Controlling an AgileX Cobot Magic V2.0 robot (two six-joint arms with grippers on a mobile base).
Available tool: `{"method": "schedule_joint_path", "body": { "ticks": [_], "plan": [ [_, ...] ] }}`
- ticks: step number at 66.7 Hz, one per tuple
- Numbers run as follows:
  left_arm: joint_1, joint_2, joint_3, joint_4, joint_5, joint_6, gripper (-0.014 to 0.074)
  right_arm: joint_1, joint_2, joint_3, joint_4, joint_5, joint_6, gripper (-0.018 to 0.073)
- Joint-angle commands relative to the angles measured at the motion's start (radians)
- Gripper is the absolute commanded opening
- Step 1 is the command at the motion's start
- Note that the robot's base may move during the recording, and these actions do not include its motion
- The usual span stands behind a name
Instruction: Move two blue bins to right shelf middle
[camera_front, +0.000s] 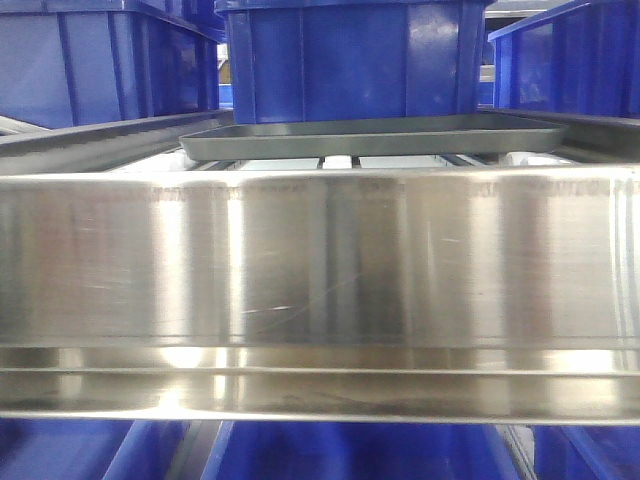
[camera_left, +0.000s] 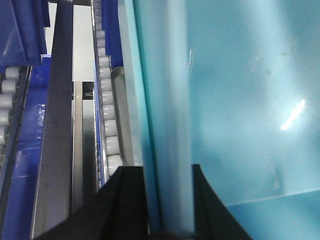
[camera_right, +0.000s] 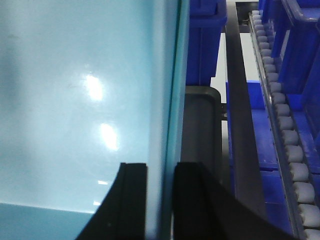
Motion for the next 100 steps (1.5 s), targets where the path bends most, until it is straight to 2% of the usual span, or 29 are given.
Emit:
{"method": "schedule_joint_path", "body": {
  "ticks": [1,100],
  "plan": [
    [0.003,-0.028,-0.021,0.008,-0.093,0.013,-0.0111,-0.002,-0.013,-0.018,-0.025,-0.097,-0.01,-0.0166],
    [0.003,-0.028,-0.021,0.033,-0.095,0.013,-0.0111,-0.002,-0.013,-0.018,-0.025,-0.098,-0.01,-0.0166]
  ]
}}
